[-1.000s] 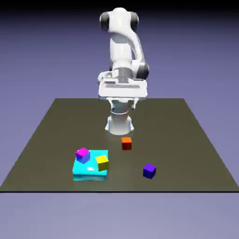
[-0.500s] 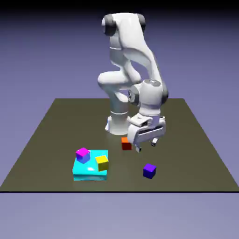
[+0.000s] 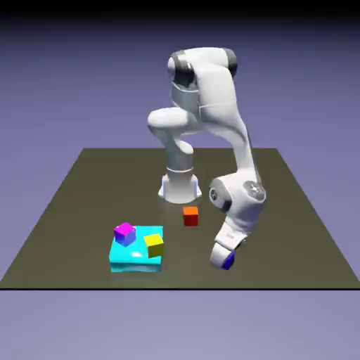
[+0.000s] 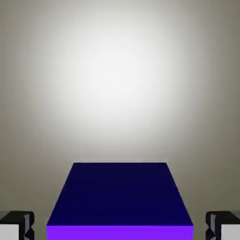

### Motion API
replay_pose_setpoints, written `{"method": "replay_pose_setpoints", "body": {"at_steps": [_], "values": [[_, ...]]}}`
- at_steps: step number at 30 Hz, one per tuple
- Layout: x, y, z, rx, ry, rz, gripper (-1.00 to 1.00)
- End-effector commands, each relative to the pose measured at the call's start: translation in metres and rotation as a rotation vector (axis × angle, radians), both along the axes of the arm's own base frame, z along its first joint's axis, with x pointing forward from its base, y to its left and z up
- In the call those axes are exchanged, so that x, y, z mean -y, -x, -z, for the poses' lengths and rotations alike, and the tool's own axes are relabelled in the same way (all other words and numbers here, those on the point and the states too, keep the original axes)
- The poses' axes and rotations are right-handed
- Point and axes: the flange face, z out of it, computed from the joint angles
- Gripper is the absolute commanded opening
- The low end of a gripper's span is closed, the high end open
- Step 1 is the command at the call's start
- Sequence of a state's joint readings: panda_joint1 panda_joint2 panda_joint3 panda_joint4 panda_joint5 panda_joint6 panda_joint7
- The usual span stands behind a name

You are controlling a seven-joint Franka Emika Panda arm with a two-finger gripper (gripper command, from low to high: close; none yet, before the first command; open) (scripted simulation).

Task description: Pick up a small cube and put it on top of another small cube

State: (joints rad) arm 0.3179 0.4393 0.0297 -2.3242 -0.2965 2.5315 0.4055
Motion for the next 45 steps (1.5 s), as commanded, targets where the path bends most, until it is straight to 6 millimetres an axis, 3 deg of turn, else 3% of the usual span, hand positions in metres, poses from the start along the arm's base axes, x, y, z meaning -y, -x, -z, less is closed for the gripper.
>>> {"method": "replay_pose_setpoints", "body": {"at_steps": [1, 3, 12, 20, 29, 35, 40, 45], "values": [[-0.003, -0.002, -0.016, 0.001, 0.0, 0.0, -1.0], [-0.007, -0.004, -0.047, 0.0, 0.0, 0.0, -1.0], [-0.002, 0.03, -0.012, -0.183, 0.04, 0.266, -1.0], [-0.001, 0.054, 0.011, -0.326, 0.091, 0.361, -1.0], [-0.011, 0.07, 0.01, -0.401, 0.089, 0.446, -1.0], [-0.018, 0.079, 0.008, -0.47, 0.112, 0.322, -1.0], [0.007, 0.108, 0.012, -0.505, 0.183, 0.349, -1.0], [0.026, 0.13, -0.005, -0.474, 0.209, 0.383, -1.0]]}}
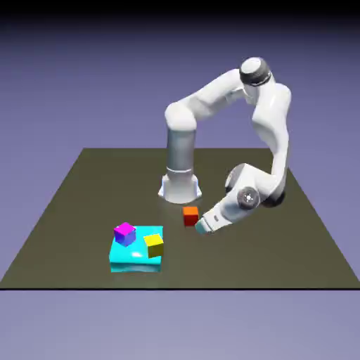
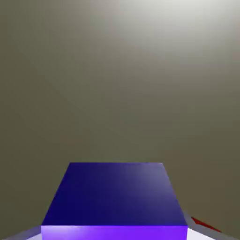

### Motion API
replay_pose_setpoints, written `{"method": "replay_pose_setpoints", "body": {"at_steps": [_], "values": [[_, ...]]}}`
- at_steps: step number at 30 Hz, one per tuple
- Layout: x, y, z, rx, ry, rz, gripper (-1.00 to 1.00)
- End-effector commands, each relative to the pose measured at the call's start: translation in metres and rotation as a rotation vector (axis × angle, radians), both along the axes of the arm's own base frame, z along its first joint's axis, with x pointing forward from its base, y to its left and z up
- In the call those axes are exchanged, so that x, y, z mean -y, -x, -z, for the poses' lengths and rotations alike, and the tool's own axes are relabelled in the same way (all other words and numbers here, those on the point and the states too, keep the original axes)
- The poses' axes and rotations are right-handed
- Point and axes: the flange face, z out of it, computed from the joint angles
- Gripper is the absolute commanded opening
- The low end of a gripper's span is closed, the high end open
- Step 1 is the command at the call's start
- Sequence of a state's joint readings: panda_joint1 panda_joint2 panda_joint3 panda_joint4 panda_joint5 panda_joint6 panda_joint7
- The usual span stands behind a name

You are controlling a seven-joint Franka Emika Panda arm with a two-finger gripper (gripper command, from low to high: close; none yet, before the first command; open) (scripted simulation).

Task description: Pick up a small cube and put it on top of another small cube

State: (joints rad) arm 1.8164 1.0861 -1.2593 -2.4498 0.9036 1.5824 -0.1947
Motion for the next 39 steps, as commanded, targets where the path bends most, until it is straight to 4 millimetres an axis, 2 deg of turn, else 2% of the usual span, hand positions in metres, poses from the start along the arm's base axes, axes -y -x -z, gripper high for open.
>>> {"method": "replay_pose_setpoints", "body": {"at_steps": [1, 3, 9, 16, 17, 19, 27, 28, 29, 30, 38, 39], "values": [[0.002, 0.003, -0.005, 0.014, 0.001, 0.0, -1.0], [0.006, 0.011, -0.017, 0.048, 0.0, 0.006, -1.0], [0.048, 0.045, -0.051, 0.212, 0.037, 0.133, -1.0], [0.075, 0.082, -0.1, 0.476, -0.06, 0.211, -1.0], [0.086, 0.087, -0.103, 0.506, -0.053, 0.249, -1.0], [0.094, 0.09, -0.102, 0.516, -0.038, 0.278, -1.0], [0.097, 0.101, -0.036, 0.515, -0.038, 0.277, -1.0], [0.098, 0.102, -0.034, 0.515, -0.038, 0.277, -1.0], [0.098, 0.102, -0.034, 0.515, -0.038, 0.277, 1.0], [0.098, 0.102, -0.034, 0.515, -0.038, 0.277, 1.0], [0.094, 0.09, -0.1, 0.515, -0.039, 0.277, 1.0], [0.094, 0.09, -0.102, 0.516, -0.038, 0.278, 1.0]]}}
